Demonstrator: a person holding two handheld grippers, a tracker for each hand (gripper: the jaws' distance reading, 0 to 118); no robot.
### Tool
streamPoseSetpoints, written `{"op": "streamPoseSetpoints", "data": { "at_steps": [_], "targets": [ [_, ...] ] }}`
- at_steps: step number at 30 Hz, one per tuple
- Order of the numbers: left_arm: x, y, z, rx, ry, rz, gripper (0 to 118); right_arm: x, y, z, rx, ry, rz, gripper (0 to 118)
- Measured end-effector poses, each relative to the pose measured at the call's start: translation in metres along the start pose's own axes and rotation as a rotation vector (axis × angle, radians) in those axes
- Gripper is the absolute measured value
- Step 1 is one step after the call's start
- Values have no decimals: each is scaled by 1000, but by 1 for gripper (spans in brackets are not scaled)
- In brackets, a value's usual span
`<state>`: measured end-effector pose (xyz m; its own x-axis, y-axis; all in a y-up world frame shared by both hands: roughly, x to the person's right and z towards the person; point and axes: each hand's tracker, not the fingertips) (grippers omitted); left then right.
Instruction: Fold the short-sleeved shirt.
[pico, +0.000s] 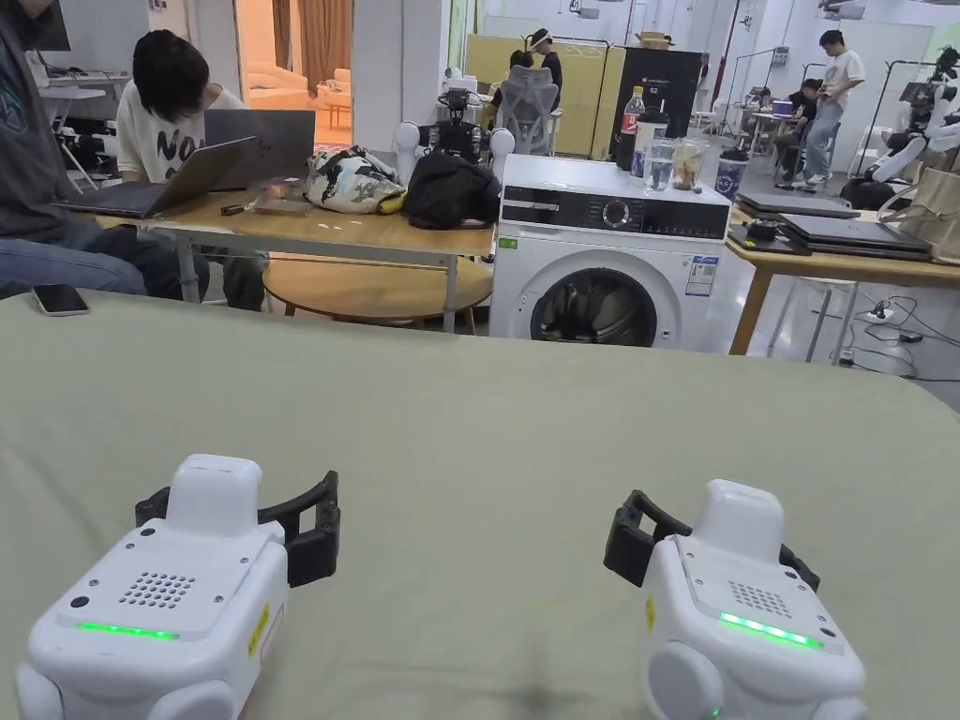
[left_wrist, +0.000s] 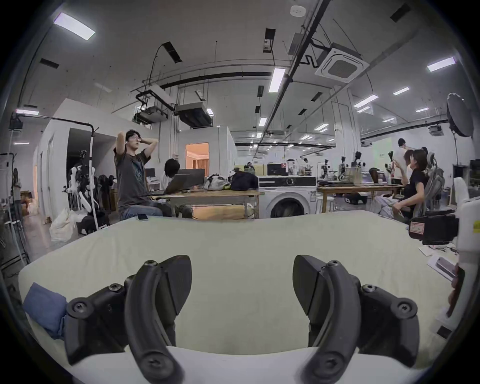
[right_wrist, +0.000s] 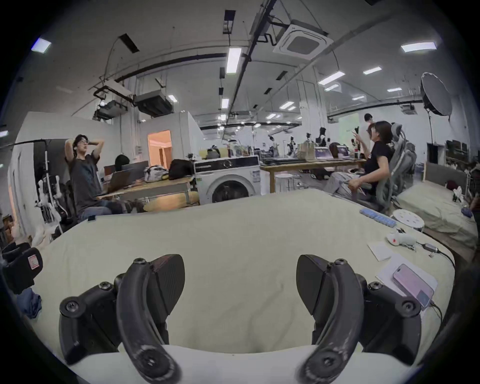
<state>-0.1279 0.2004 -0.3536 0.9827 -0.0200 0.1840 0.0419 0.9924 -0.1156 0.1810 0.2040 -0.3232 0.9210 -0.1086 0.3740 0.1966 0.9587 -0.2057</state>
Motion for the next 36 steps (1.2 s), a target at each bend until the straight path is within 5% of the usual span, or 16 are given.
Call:
{"op": "streamPoseSetpoints", "data": {
  "at_steps": [8,36],
  "targets": [
    [-2,-6,-2,-8,-39,24,80,15,0,-6,-33,24,-48,90],
    [6,-6,-6,-29,-20,25,80,-1,-3,-7,-55,104,7,90]
  ]
}}
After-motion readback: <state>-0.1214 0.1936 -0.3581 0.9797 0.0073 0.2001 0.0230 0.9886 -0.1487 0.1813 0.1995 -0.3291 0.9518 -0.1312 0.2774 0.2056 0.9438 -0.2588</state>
